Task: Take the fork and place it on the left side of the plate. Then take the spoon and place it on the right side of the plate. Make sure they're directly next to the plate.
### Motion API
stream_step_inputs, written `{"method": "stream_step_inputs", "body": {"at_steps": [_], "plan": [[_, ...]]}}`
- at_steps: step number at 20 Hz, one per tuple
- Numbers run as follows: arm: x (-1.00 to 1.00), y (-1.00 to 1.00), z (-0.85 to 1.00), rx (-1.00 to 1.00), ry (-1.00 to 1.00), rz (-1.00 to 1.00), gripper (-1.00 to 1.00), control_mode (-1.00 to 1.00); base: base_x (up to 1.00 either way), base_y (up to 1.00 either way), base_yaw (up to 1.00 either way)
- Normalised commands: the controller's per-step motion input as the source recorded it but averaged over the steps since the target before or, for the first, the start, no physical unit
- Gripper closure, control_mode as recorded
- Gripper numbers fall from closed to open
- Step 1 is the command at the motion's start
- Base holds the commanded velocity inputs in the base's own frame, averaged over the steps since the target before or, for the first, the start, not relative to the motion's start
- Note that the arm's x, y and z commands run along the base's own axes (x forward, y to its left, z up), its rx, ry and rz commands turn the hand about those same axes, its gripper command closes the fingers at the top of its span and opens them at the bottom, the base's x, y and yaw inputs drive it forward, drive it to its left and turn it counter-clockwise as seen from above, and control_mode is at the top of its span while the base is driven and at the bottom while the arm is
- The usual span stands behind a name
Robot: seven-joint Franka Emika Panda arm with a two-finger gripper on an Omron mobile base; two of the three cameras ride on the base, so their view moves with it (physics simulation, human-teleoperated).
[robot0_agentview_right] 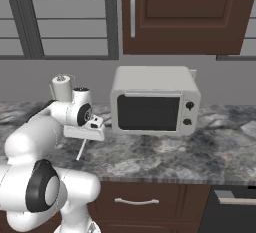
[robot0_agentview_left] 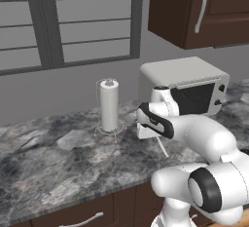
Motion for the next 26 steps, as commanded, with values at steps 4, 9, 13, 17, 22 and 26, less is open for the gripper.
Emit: {"method": "stream_step_inputs", "body": {"at_steps": [4,9,13,17,22,26], "plan": [[0.0,0.0,0.0,0.0,0.0,0.0,1.0,1.0,0.0,0.0,0.0],[0.0,0.0,0.0,0.0,0.0,0.0,1.0,1.0,-0.42,0.0,0.0],[0.0,0.0,0.0,0.0,0.0,0.0,1.0,1.0,-0.65,0.12,0.07],[0.0,0.0,0.0,0.0,0.0,0.0,1.0,1.0,-0.16,0.26,0.89],[0.0,0.0,0.0,0.0,0.0,0.0,1.0,1.0,-0.09,0.05,1.0],[0.0,0.0,0.0,0.0,0.0,0.0,1.0,1.0,-0.08,0.01,1.0]]}}
